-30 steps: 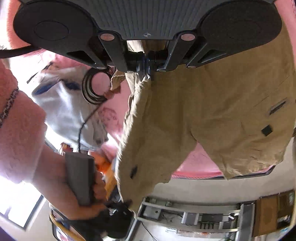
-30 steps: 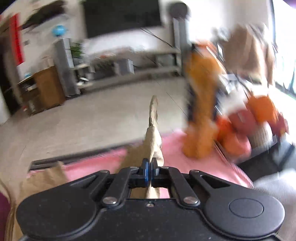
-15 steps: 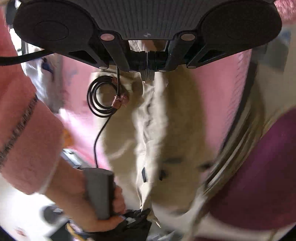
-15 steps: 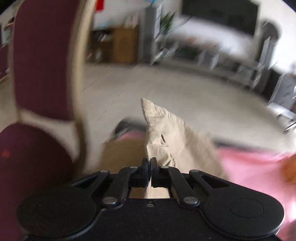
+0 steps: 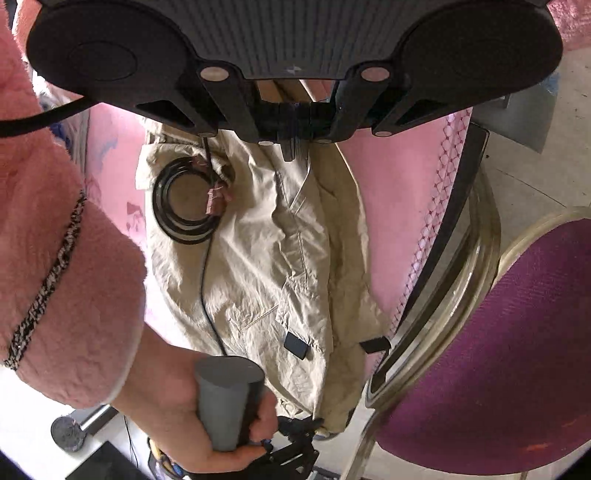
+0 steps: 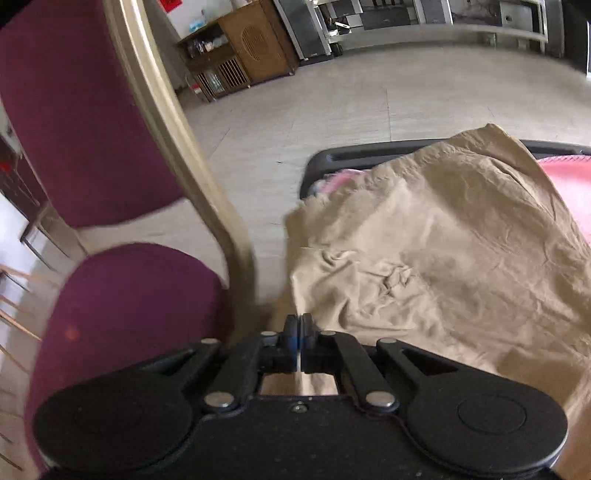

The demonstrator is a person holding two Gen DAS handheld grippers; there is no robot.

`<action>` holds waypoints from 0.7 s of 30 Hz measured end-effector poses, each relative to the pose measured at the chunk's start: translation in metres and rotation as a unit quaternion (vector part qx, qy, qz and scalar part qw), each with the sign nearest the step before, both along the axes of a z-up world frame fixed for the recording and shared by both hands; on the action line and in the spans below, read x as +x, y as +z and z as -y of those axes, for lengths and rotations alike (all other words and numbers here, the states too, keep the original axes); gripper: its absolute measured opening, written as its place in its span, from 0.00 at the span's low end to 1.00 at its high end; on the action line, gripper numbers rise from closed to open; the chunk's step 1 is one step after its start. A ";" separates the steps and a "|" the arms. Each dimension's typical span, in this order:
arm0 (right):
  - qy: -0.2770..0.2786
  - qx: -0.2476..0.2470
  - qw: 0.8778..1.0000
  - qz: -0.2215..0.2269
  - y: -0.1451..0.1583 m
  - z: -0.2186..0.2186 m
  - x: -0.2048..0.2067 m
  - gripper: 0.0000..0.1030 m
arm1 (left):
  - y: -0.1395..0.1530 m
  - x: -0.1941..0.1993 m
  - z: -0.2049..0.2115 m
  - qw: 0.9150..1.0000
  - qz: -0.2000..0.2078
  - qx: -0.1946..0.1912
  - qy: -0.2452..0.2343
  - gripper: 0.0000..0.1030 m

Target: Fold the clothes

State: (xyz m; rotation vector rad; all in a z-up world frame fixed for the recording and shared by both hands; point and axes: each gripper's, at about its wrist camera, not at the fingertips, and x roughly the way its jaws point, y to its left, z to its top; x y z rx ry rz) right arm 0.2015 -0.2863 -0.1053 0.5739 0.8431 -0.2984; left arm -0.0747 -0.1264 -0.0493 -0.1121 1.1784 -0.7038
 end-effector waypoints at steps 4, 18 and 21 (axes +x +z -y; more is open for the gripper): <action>-0.005 -0.014 1.000 0.003 0.000 -0.008 0.004 0.01 | 0.007 0.001 -0.009 0.999 0.010 -0.027 0.020 0.00; 0.072 -0.013 0.997 -0.029 0.052 0.007 -0.043 0.26 | 0.010 -0.001 -0.022 0.995 0.035 0.014 0.097 0.04; 0.074 -0.072 0.995 -0.016 0.103 0.023 -0.084 0.33 | 0.016 -0.002 -0.028 0.994 0.049 -0.015 0.101 0.06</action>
